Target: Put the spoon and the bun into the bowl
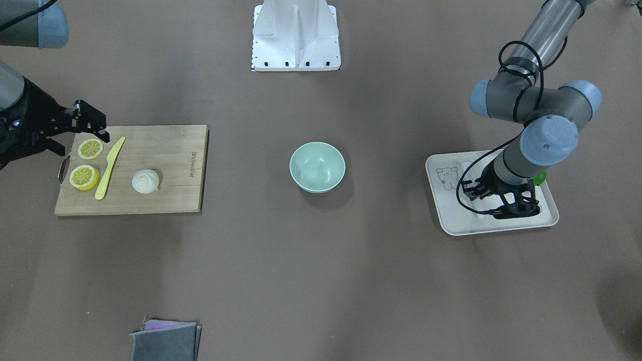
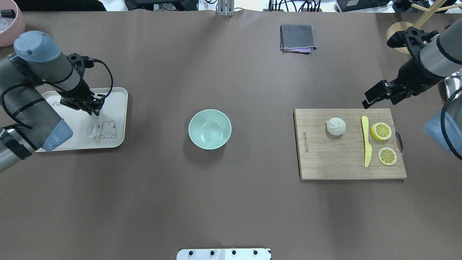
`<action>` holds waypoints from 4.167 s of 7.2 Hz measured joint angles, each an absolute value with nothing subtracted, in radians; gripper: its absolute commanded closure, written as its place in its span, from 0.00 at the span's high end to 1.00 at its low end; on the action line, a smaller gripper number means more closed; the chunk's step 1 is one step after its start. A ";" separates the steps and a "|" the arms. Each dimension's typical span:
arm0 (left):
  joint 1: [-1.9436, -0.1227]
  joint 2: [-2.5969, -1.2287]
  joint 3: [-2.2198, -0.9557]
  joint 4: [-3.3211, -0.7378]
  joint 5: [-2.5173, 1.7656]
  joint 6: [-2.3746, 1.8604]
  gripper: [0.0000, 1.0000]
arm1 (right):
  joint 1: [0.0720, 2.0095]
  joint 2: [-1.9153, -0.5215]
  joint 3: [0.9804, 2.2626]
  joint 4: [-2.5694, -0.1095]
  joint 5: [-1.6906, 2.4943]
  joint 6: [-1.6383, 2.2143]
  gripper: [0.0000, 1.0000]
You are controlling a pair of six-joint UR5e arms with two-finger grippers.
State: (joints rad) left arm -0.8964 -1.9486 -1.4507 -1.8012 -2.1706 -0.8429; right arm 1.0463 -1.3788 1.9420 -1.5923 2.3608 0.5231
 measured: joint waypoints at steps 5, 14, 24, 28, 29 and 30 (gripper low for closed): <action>-0.870 -2.155 -1.528 -1.753 -2.239 -1.074 0.00 | 0.964 -1.331 1.929 -1.579 2.248 0.631 0.98; -0.677 -2.343 -1.428 -1.867 -2.111 -1.320 0.03 | 0.831 -1.339 1.765 -1.393 2.112 0.664 0.96; -0.802 -2.235 -1.551 -1.855 -2.215 -1.241 0.98 | 0.775 -1.284 1.775 -1.288 2.115 0.822 0.00; -1.009 -1.922 -1.681 -1.853 -2.349 -0.779 0.98 | 0.599 -0.927 1.672 -1.289 1.960 1.219 0.00; -1.029 -1.895 -1.679 -1.852 -2.355 -0.720 0.98 | 0.558 -0.829 1.591 -1.285 1.913 1.279 0.36; -1.036 -1.885 -1.675 -1.852 -2.355 -0.696 0.98 | 0.527 -0.770 1.538 -1.281 1.864 1.322 0.99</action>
